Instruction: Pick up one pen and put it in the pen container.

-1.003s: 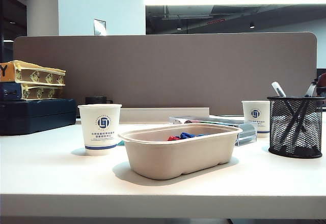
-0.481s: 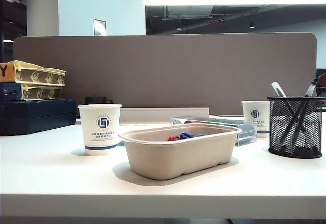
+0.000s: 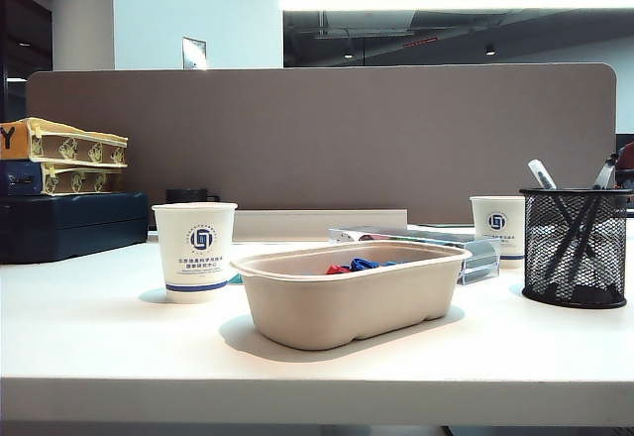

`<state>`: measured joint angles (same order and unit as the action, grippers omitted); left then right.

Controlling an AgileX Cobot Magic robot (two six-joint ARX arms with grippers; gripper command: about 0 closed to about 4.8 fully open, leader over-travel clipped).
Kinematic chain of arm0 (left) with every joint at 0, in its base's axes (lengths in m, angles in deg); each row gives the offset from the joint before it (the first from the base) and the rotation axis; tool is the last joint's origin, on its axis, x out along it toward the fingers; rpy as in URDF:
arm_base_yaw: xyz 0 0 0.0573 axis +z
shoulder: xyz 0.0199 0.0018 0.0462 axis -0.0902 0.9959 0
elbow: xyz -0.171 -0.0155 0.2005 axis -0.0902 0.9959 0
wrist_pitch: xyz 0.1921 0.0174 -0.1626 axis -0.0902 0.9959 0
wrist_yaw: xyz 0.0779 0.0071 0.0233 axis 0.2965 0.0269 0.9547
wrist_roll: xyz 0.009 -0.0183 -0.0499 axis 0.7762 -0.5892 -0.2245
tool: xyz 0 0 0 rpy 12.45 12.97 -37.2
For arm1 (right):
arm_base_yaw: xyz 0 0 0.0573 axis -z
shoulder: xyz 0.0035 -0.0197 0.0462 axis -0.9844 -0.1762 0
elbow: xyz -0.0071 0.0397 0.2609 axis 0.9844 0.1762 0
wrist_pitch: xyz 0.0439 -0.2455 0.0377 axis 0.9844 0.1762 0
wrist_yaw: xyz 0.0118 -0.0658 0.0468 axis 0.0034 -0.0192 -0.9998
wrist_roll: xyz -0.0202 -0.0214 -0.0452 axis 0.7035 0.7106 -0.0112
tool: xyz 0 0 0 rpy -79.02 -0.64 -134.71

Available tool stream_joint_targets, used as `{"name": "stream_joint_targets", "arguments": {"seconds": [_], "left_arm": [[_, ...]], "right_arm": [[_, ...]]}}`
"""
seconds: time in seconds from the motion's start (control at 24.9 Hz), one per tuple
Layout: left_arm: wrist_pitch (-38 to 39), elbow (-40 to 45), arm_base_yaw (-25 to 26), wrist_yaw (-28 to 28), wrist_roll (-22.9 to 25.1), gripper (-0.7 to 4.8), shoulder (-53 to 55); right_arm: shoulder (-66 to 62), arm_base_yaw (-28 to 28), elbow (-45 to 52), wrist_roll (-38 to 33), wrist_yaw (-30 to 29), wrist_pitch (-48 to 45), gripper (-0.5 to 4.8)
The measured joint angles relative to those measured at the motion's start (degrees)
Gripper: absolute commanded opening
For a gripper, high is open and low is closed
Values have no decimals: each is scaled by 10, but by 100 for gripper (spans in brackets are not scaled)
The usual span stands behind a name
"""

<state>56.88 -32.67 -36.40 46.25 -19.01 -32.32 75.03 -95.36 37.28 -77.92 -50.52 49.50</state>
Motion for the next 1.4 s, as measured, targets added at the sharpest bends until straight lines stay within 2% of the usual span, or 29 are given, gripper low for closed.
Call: {"name": "stream_joint_targets", "arguments": {"seconds": [0.12,0.32,0.52,0.88,1.08,1.24,1.32,1.4], "left_arm": [[0,18,0,16,-20,-6,-19],[1,46,0,25,-21,-6,-52],[-40,95,0,35,-36,-6,-94],[-65,106,0,88,-36,-6,-110],[-103,138,0,139,-65,-6,-110],[-155,173,0,155,-73,-5,-109],[-181,184,0,157,-73,28,-109],[-180,188,0,159,-73,28,-109]], "right_arm": [[14,0,17,0,0,1,-1],[24,0,49,0,0,-1,-1],[26,0,97,0,0,-88,-1],[26,0,139,26,0,-123,-2],[26,0,139,30,4,-156,-1],[26,0,146,53,5,-168,-1],[26,0,156,68,5,-166,-1],[26,0,156,69,5,-172,-1]]}}
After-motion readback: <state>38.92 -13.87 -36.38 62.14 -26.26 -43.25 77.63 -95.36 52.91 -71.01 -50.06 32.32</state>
